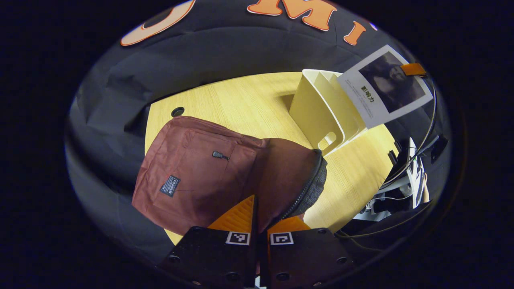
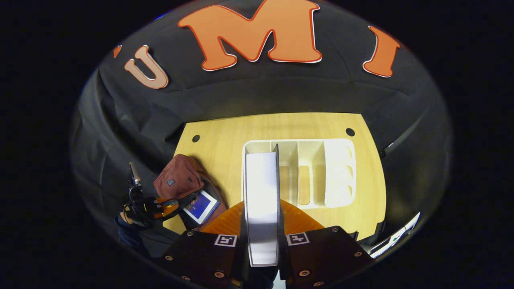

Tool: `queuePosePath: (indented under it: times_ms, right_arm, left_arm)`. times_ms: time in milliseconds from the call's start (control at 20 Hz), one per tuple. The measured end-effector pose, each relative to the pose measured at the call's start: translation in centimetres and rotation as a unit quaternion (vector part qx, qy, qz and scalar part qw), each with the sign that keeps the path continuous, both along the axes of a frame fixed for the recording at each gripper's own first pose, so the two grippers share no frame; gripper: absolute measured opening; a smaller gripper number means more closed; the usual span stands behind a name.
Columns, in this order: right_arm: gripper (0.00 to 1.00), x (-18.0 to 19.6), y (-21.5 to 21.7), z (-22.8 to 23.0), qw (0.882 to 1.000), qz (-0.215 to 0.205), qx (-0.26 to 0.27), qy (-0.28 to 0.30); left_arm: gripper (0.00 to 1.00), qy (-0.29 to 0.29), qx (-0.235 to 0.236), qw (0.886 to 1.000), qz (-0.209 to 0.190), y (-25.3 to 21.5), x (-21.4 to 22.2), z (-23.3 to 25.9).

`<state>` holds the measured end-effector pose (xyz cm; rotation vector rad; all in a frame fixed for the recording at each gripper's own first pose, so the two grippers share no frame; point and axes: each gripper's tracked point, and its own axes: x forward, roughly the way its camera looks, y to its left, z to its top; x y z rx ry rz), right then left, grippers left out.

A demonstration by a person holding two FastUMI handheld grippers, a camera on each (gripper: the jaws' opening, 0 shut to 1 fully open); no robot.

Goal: Open the schoolbag, grab two books from the bookshelf and put them into the schoolbag.

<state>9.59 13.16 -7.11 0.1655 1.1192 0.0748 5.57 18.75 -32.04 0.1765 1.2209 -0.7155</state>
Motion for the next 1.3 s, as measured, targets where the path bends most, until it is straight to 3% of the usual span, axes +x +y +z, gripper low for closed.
queuePosePath:
  times_ms: [550,1000,1150,1300]
  right_arm:
    - [0.30,-3.8,11.8,-5.4,0.990,0.020,0.143,0.008]
    - [0.28,-5.3,18.5,-9.7,0.968,-0.044,0.244,0.020]
    - [0.28,-5.7,20.0,-10.8,0.954,-0.069,0.287,0.044]
    - [0.28,-5.5,21.7,-13.4,0.950,-0.086,0.296,0.047]
  left_arm:
    - [0.05,-0.021,0.008,1.000,0.021,0.9,0.9,3.5]
    - [0.04,-0.033,0.016,0.999,0.032,1.2,1.6,5.4]
    - [0.04,-0.038,0.018,0.999,0.027,0.8,1.3,5.7]
    - [0.04,-0.043,0.016,0.999,0.018,0.2,1.1,6.2]
